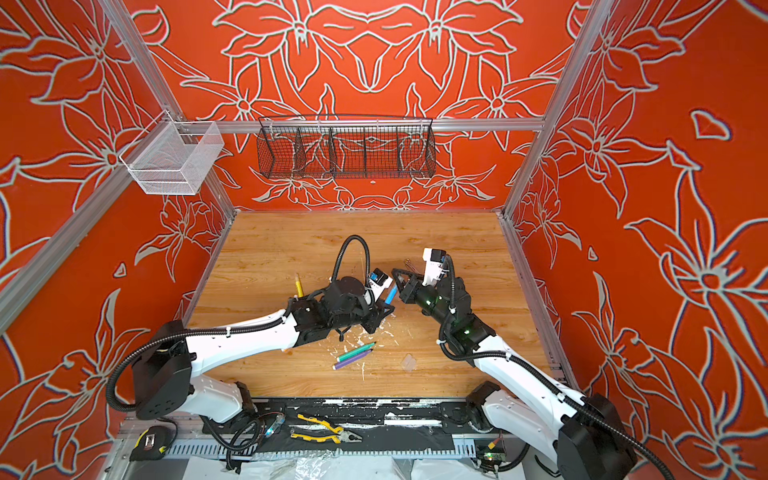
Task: Insert the pens into the pen caps
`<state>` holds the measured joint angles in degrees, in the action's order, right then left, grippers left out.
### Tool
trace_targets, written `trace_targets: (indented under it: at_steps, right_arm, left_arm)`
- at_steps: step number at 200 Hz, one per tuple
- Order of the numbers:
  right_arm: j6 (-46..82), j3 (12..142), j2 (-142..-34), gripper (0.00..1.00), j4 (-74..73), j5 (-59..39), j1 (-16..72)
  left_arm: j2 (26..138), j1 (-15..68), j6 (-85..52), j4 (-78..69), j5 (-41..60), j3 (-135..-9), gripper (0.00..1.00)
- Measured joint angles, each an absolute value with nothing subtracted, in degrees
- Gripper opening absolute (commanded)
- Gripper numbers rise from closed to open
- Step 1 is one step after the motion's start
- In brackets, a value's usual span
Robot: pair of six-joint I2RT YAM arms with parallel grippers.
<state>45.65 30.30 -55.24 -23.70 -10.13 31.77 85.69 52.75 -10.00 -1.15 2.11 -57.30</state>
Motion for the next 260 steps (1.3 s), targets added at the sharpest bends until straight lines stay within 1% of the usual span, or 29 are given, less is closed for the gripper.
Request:
trace_targets:
  at_steps: [35, 63, 101, 142, 191, 260]
  right_arm:
    - [45.9, 29.4, -54.2, 0.0, -27.1, -7.5, 30.7]
    - [46.8, 28.8, -54.0, 0.0, -29.3, -6.9, 30.7]
    - [48.0, 27.5, -54.4, 0.0, -32.9, -7.1, 31.2]
    - [48.8, 27.2, -57.6, 0.0, -39.8, -7.5, 32.8]
    - [48.8, 27.2, -57.9, 0.0, -42.2, -3.2, 36.4]
    - [49.5, 27.2, -57.8, 0.0, -43.6, 2.6, 40.3]
  left_arm:
    - [88.8, 52.9, -8.5, 4.3, 0.4, -64.3, 0.0]
    - [88.9, 52.8, -7.7, 6.9, 0.2, -66.2, 0.0]
    - [87.6, 51.8, -7.2, 8.4, 2.1, -66.3, 0.0]
    - [85.6, 49.4, -7.0, 10.6, 5.4, -66.3, 0.0]
    - [83.4, 48.3, -5.2, 11.6, 7.2, -65.6, 0.0]
    - [81.7, 48.2, -0.7, 11.7, 4.6, -64.9, 0.0]
